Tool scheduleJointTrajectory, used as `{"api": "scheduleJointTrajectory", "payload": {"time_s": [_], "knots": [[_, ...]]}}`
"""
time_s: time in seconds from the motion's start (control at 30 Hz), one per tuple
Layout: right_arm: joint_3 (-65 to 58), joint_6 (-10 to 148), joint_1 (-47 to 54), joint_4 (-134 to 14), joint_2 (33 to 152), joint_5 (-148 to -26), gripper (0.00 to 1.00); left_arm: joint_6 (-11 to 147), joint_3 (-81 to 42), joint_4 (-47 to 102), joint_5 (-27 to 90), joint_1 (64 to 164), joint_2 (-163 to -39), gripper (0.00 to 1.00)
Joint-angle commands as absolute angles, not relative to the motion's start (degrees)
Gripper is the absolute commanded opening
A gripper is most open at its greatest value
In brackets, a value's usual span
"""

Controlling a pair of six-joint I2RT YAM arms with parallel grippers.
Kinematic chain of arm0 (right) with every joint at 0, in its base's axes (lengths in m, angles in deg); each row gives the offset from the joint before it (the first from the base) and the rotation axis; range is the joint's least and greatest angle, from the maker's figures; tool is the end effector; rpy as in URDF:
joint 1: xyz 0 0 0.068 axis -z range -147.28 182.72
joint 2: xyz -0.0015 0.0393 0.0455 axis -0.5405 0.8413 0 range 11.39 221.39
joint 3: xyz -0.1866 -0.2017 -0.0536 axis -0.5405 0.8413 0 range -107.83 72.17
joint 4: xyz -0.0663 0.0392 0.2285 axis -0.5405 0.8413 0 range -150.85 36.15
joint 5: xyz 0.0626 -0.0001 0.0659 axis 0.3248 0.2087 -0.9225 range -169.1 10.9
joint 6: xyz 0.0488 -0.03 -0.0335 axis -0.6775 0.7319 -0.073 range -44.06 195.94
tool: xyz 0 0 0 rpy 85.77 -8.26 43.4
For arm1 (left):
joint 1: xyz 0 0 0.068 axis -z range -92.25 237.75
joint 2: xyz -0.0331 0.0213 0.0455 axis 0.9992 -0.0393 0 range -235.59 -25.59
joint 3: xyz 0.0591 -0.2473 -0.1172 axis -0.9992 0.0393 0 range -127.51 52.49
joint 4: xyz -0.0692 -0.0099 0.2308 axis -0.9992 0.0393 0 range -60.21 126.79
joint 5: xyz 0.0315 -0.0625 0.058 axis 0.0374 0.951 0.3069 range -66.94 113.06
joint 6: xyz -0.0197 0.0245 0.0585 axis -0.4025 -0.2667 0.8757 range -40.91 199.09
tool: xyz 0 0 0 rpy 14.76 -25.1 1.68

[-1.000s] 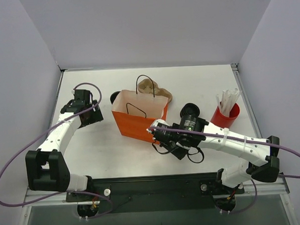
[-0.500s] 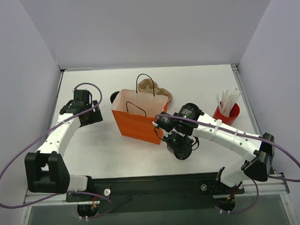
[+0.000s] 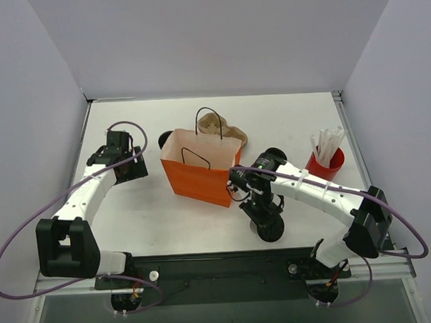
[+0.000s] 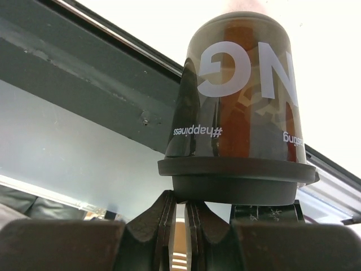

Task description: Pack the takeout coffee

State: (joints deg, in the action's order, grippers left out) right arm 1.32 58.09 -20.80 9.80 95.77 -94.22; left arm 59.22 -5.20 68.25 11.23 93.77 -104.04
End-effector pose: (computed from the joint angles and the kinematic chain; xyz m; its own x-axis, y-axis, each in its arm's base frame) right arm 0.1299 0.1987 0.2656 -0.8058 -0.5919 -0.0170 -0.5725 0.7713 0.2781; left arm 0.2595 -0.0165 0.2486 -0.8030 -0.2498 -0.5412 -0.2920 0.9564 -0.0082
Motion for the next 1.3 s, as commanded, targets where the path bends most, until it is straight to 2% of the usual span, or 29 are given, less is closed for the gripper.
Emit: {"api": "scheduleJointTrajectory", "payload": {"time_s": [0.0, 0.53, 0.77, 1.03, 1.27], "knots": [[1.4, 56.8, -19.8, 26.3, 98.1, -94.8, 0.0, 59.3, -6.6, 66.4, 10.1, 93.8, -103.4, 0.88], [2.2, 57.8, -19.8, 26.2, 102.8, -96.5, 0.03, 59.4, -5.7, 65.9, 9.5, 93.7, -102.8, 0.88], [1.3, 58.0, -20.1, 25.9, 104.4, -95.5, 0.09, 59.5, -6.3, 66.2, 9.3, 93.9, -102.8, 0.88], [1.0, 57.5, -20.2, 25.8, 105.6, -93.6, 0.12, 59.5, -6.1, 66.2, 9.2, 94.1, -102.8, 0.88], [-0.3, 57.0, -20.2, 26.1, 105.9, -92.1, 0.3, 59.9, -6.3, 66.1, 7.7, 95.2, -102.2, 0.89]]}}
